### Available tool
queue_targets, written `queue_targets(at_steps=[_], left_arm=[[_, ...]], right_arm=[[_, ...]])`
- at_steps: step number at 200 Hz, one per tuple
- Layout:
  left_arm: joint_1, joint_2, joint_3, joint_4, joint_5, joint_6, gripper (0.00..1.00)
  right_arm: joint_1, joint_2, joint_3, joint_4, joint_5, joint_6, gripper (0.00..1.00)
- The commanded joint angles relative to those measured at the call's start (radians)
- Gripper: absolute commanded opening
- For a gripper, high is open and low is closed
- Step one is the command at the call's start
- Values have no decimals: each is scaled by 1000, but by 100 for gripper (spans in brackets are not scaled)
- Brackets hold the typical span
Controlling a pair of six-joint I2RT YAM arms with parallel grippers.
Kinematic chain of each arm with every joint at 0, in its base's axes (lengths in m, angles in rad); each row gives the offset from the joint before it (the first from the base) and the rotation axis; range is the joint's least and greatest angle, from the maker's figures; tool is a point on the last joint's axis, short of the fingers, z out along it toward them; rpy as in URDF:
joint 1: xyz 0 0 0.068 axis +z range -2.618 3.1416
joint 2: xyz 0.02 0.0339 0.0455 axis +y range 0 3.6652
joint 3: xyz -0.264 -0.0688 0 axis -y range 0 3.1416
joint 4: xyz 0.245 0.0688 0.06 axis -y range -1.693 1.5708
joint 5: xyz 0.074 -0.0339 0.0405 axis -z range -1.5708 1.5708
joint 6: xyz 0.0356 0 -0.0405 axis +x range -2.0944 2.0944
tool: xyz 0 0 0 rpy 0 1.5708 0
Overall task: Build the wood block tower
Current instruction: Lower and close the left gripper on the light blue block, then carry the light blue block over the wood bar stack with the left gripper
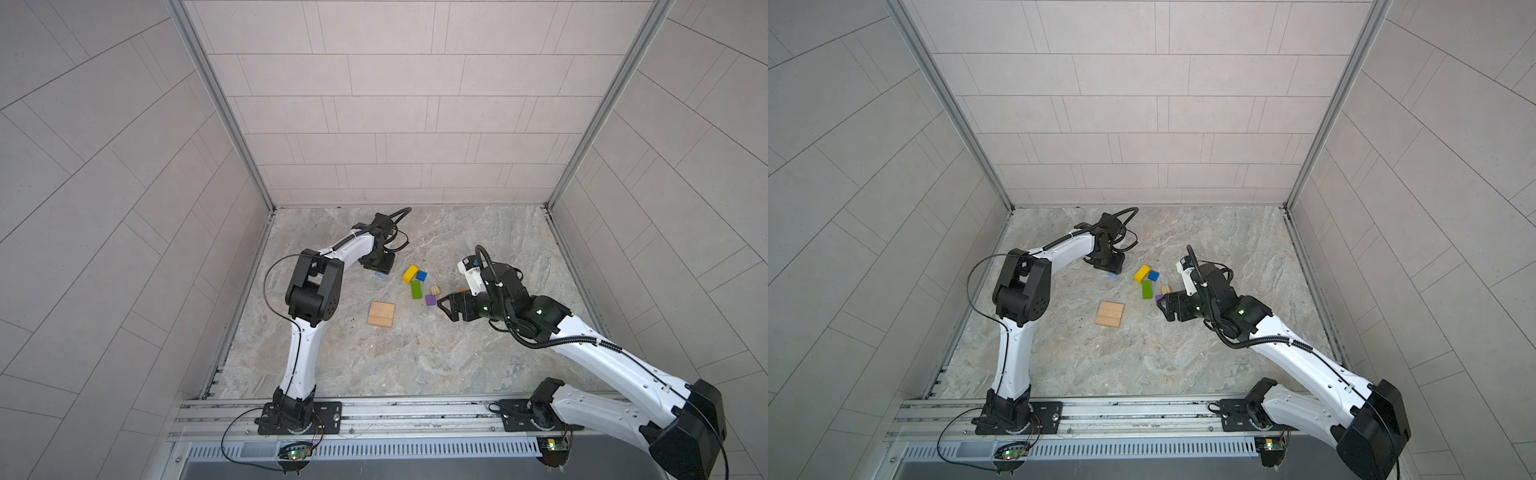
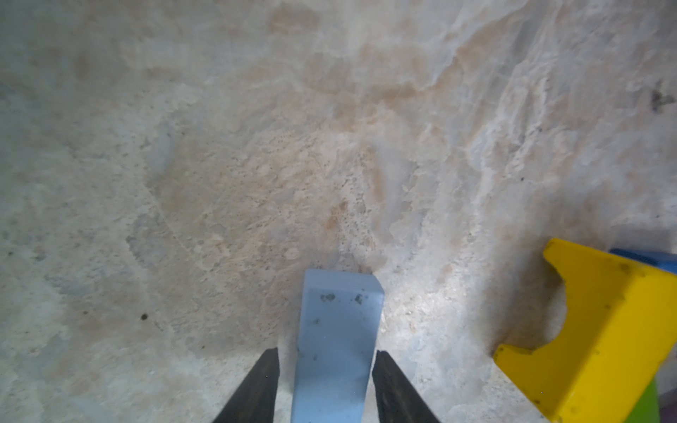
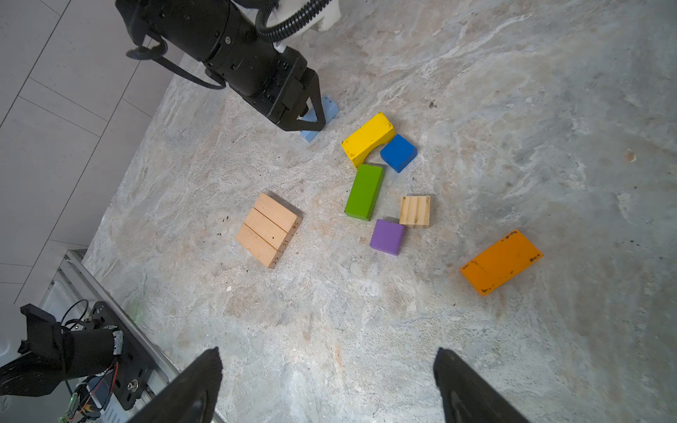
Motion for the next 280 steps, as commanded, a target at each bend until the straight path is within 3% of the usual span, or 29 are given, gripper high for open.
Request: queue_targets(at_steps=[1,118,187,280], left_arm=[[0,8,19,-12,-12,2,42],[-9,-48,20,-58,-48,-45,28],[-48,-237,-158,-85,-121,-153,25],[-86,-519,-461,-48,-142,-270,25]], right_arm=[[-6,-17,-6,-13,10,6,91],[-6,-21,-10,-14,13,11,91],[-9,-15,-8,-19,5,6,91],[-8,1,-16,-51,6,3,91]])
